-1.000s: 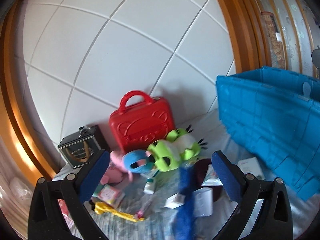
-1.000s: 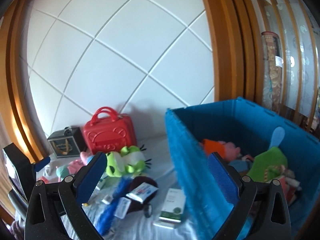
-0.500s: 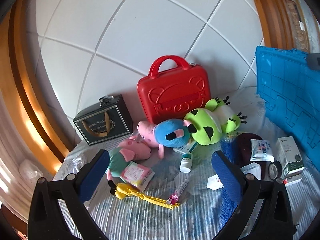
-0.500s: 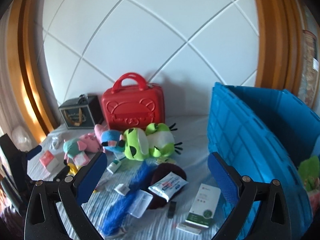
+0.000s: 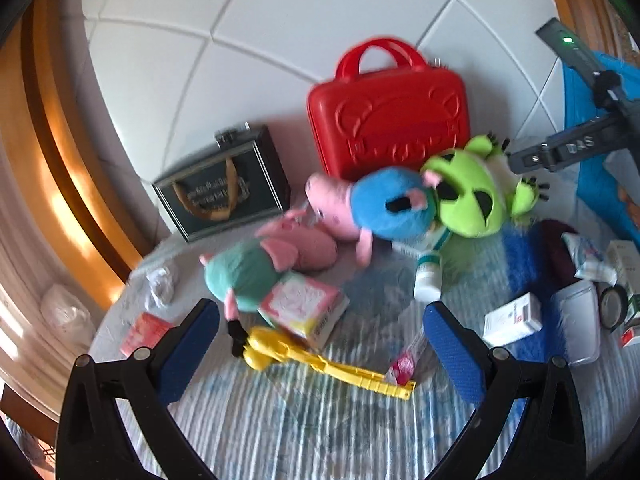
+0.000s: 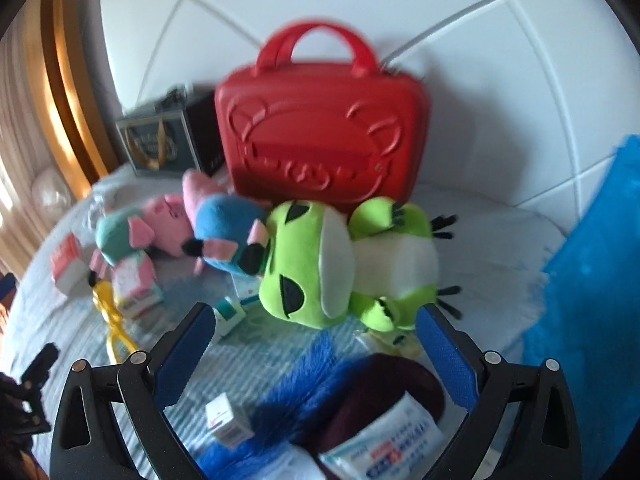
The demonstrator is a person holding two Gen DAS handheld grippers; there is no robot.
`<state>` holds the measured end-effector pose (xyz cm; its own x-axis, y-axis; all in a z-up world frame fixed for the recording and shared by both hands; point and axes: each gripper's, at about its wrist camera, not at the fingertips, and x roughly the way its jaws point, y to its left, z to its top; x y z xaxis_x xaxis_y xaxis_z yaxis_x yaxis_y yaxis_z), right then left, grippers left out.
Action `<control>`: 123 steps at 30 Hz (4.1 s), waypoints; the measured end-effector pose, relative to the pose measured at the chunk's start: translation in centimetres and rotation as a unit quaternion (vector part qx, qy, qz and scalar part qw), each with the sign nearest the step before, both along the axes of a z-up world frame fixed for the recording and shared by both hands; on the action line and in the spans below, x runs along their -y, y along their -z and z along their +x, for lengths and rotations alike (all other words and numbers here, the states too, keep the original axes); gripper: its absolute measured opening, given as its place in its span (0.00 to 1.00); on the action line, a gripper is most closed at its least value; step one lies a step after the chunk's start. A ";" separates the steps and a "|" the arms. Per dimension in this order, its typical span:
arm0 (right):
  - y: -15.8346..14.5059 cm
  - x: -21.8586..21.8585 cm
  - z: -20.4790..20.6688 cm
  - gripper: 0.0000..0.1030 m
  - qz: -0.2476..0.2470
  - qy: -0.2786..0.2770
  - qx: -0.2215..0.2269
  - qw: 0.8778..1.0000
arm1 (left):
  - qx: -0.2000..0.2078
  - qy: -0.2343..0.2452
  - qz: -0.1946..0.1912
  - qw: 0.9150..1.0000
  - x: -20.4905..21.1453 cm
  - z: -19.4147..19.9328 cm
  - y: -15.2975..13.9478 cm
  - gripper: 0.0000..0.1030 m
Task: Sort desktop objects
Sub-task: 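Grasp the green plush frog with the right tool while the left tool grasps the white pill bottle, then lift the plush frog and pill bottle and carry them over the blue bin, then open both tools to drop the frog and pill bottle into the bin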
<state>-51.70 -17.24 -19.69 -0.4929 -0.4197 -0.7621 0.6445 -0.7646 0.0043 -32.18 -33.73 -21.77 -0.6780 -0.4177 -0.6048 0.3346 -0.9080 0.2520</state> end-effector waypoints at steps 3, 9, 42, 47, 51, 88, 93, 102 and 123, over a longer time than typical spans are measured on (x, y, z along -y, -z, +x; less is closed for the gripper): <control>3.2 2.0 -2.6 0.92 0.027 -0.012 0.022 0.999 | 0.019 0.012 0.017 1.000 0.0 -2.4 2.1 1.00; 5.4 2.1 -5.0 0.92 0.025 -0.011 0.039 0.999 | 0.030 0.090 0.033 0.995 -2.2 -10.0 5.9 1.00; 5.4 3.7 -7.3 0.59 0.023 0.004 0.019 1.000 | 0.123 0.101 0.155 0.975 -1.3 -15.5 10.3 0.32; 3.6 1.5 -5.5 0.58 -0.010 0.015 0.011 1.000 | 0.105 0.101 0.137 0.980 -2.2 -13.8 8.5 0.32; 1.0 0.1 -4.1 0.58 -0.046 0.026 0.002 0.999 | 0.085 0.110 0.120 0.983 -3.3 -12.7 6.1 0.32; -28.1 -35.0 22.3 0.58 -0.071 0.298 -0.277 0.911 | -0.175 0.387 0.028 0.905 -40.8 -3.6 -26.8 0.33; -26.4 -41.5 18.6 0.58 -0.090 0.311 -0.239 0.915 | -0.175 0.384 0.015 0.907 -46.2 -5.1 -27.7 0.33; -25.3 -50.2 13.7 0.75 -0.105 0.324 -0.199 0.919 | -0.158 0.365 -0.010 0.917 -51.8 -8.9 -28.1 0.36; -28.7 -51.3 18.2 0.99 -0.154 0.340 -0.257 0.892 | -0.187 0.281 0.006 0.941 -49.5 -6.8 -28.3 1.00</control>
